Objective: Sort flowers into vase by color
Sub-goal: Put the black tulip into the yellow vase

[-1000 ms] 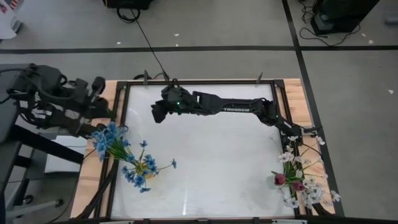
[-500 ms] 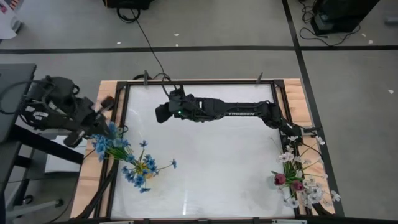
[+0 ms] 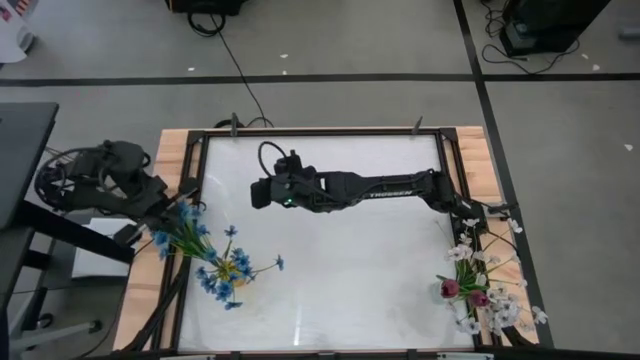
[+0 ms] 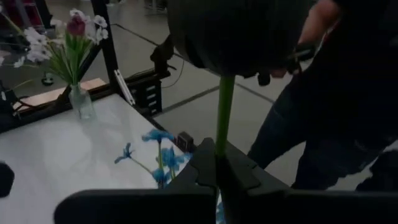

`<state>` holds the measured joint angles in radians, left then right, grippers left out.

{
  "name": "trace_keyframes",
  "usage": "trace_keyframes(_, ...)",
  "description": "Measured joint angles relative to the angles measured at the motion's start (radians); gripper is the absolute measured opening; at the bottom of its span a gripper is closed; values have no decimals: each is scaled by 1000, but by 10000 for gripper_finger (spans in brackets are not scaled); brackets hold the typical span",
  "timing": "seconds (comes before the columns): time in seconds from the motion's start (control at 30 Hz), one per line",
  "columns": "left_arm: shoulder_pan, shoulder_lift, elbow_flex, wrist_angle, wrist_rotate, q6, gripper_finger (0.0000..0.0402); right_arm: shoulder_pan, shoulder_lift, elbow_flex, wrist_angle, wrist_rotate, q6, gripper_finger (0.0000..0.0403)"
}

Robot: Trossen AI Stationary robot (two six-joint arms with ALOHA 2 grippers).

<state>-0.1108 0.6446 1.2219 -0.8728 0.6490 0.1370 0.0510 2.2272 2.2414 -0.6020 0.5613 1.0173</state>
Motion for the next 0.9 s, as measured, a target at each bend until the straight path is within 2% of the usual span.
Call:
trace_keyframes(0.37,0,-72,-183,137,47,83,4,11,0,0,1,-4,21,146)
trace_keyframes(0.73,0,-78,-190,159,48,117,5,12,1,0,1,-5,20,146)
trace_keyframes(0.9,-9,-84,-190,133,48,198,6,11,2,0,1,-14,12,146)
